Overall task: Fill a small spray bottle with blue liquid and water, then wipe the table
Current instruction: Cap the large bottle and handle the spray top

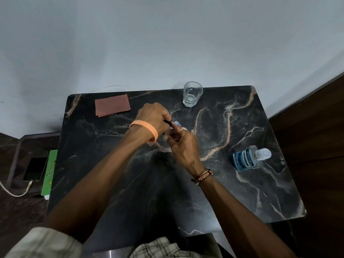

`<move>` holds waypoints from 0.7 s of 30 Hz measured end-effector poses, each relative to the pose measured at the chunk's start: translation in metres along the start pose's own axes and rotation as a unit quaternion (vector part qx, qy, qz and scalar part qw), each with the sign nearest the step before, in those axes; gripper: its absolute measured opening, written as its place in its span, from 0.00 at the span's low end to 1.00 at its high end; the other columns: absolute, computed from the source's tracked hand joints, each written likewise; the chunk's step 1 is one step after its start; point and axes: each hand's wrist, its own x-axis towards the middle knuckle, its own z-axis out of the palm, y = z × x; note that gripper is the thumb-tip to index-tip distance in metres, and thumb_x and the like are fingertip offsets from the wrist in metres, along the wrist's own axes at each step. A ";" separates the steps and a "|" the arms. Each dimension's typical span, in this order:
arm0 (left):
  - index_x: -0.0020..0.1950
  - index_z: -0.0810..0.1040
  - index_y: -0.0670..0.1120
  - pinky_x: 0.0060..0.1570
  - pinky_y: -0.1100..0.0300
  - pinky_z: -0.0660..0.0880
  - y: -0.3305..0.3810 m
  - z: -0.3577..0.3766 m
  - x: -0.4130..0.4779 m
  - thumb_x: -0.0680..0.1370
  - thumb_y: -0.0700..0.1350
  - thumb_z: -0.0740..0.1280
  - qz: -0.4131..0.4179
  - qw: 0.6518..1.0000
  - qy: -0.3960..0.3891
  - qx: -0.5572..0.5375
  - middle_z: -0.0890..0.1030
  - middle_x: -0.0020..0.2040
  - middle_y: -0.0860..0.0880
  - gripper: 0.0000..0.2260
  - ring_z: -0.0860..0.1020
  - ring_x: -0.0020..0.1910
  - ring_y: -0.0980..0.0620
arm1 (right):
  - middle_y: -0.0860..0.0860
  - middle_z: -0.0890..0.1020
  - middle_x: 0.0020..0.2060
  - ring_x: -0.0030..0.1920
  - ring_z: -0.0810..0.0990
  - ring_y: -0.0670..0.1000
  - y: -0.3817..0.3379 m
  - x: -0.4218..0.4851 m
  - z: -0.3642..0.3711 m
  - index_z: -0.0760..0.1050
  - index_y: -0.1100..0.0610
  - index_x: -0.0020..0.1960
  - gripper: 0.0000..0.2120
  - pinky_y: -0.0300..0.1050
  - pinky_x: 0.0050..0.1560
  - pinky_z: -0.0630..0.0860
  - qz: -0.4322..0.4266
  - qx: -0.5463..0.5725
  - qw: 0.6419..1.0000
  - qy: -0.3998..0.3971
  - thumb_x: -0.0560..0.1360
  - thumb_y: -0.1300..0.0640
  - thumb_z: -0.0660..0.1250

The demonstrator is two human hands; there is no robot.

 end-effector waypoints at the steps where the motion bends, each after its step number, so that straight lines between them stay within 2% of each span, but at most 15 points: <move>1: 0.47 0.86 0.51 0.56 0.56 0.78 0.005 -0.004 0.005 0.70 0.42 0.75 0.007 1.000 0.003 0.010 0.85 0.48 0.53 0.08 0.82 0.48 0.51 | 0.42 0.83 0.40 0.41 0.83 0.43 -0.001 0.003 -0.003 0.78 0.51 0.64 0.18 0.50 0.46 0.82 0.012 0.015 1.000 -0.001 0.74 0.60 0.70; 3: 0.46 0.85 0.50 0.55 0.57 0.78 0.017 -0.009 0.016 0.70 0.41 0.74 0.026 0.999 0.006 0.031 0.85 0.47 0.52 0.07 0.82 0.48 0.50 | 0.44 0.84 0.40 0.41 0.84 0.44 -0.003 0.012 -0.009 0.79 0.49 0.62 0.17 0.51 0.46 0.82 0.040 0.053 0.998 -0.007 0.74 0.60 0.71; 6: 0.47 0.85 0.48 0.51 0.58 0.78 0.036 -0.015 0.034 0.69 0.38 0.73 0.051 0.998 0.000 0.047 0.85 0.47 0.49 0.09 0.82 0.47 0.48 | 0.49 0.85 0.41 0.42 0.85 0.49 -0.007 0.028 -0.020 0.81 0.48 0.52 0.12 0.53 0.47 0.83 0.077 0.085 0.993 0.004 0.73 0.62 0.72; 9: 0.47 0.84 0.47 0.51 0.55 0.79 0.046 -0.016 0.049 0.69 0.38 0.73 0.061 0.997 -0.016 0.054 0.84 0.47 0.47 0.09 0.81 0.46 0.46 | 0.55 0.86 0.43 0.42 0.83 0.51 -0.009 0.042 -0.031 0.82 0.57 0.52 0.10 0.47 0.44 0.81 0.127 0.152 0.980 -0.005 0.72 0.67 0.73; 12: 0.47 0.83 0.47 0.49 0.54 0.79 0.049 -0.015 0.057 0.69 0.37 0.73 0.069 0.995 -0.034 0.068 0.84 0.47 0.45 0.09 0.81 0.46 0.44 | 0.57 0.86 0.46 0.44 0.83 0.50 -0.010 0.050 -0.042 0.81 0.60 0.52 0.09 0.41 0.43 0.77 0.164 0.169 0.971 -0.047 0.73 0.69 0.72; 15: 0.51 0.82 0.44 0.50 0.51 0.79 0.050 -0.012 0.061 0.70 0.39 0.72 0.076 0.993 -0.047 0.075 0.83 0.49 0.43 0.10 0.80 0.47 0.43 | 0.59 0.85 0.47 0.44 0.82 0.50 -0.007 0.054 -0.048 0.81 0.64 0.52 0.08 0.45 0.47 0.79 0.178 0.164 0.967 -0.075 0.73 0.69 0.71; 17: 0.52 0.82 0.44 0.51 0.51 0.79 0.048 -0.008 0.061 0.71 0.39 0.71 0.079 0.993 -0.049 0.072 0.83 0.49 0.43 0.11 0.80 0.47 0.43 | 0.59 0.85 0.48 0.43 0.82 0.50 -0.004 0.055 -0.049 0.81 0.65 0.53 0.09 0.46 0.48 0.79 0.181 0.159 0.967 -0.082 0.73 0.69 0.72; 21: 0.50 0.84 0.46 0.49 0.55 0.79 0.045 0.003 0.059 0.69 0.38 0.71 0.090 0.993 -0.047 0.067 0.84 0.48 0.46 0.11 0.81 0.48 0.45 | 0.58 0.85 0.49 0.43 0.82 0.47 0.000 0.051 -0.046 0.80 0.64 0.54 0.10 0.38 0.45 0.78 0.187 0.156 0.967 -0.077 0.73 0.70 0.71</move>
